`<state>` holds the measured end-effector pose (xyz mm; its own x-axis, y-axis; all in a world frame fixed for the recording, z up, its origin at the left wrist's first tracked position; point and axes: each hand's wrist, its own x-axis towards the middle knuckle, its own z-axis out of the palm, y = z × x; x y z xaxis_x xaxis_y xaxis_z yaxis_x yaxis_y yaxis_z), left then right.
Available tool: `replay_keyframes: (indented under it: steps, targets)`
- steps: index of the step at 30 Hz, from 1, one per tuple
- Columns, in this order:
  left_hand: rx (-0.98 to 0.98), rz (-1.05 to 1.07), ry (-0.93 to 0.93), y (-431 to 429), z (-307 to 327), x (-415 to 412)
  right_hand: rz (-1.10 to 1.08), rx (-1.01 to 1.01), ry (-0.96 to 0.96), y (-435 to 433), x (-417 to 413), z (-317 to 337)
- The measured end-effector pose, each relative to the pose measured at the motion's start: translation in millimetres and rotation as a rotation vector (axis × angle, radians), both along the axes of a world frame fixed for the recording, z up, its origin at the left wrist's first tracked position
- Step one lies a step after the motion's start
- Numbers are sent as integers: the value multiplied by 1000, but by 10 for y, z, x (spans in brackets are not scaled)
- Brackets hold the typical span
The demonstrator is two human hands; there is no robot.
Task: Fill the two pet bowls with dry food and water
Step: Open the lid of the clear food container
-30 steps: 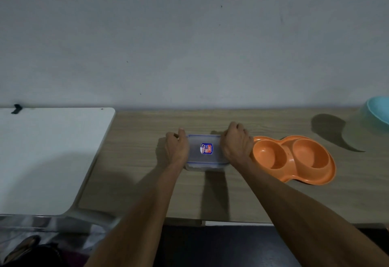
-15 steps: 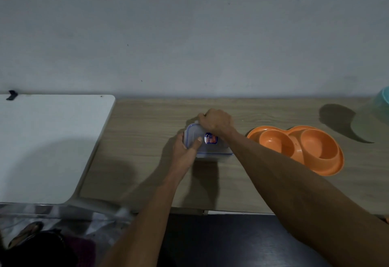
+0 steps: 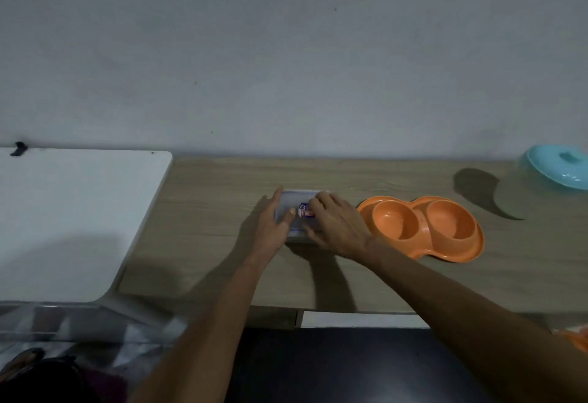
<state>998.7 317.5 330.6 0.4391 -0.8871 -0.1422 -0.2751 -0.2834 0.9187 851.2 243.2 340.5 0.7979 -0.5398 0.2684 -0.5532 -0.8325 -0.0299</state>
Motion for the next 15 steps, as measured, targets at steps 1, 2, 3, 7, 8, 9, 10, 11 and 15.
replay_keyframes:
  steps: [1, 2, 3, 7, 8, 9, 10, 11, 15]
  targets:
    - [-6, -11, -7, 14, -6, 0, 28, -42, 94, 57, -57, -8]
    - [1, -26, 0, 32, -19, 16, 44, -74, 173, 97, -89, -17]
    - [8, -44, 19, 55, -39, 42, 36, -105, 231, 124, -103, -23]
    - [141, -141, 118, 104, -185, 319, 35, -181, 343, 194, -10, 10]
    - [170, -184, 56, 87, -225, 411, 45, -149, 388, 215, 6, 21]
    - [183, -238, -9, 62, -229, 471, 54, -131, 422, 235, 22, 34]
    - [195, -286, -47, 26, -289, 537, 70, -146, 418, 239, 35, 32]
    - [192, -333, -45, -2, -316, 582, 71, -165, 446, 244, 43, 39]
    - [-41, -449, -53, -83, -281, 541, 32, -318, 466, 227, 47, -101]
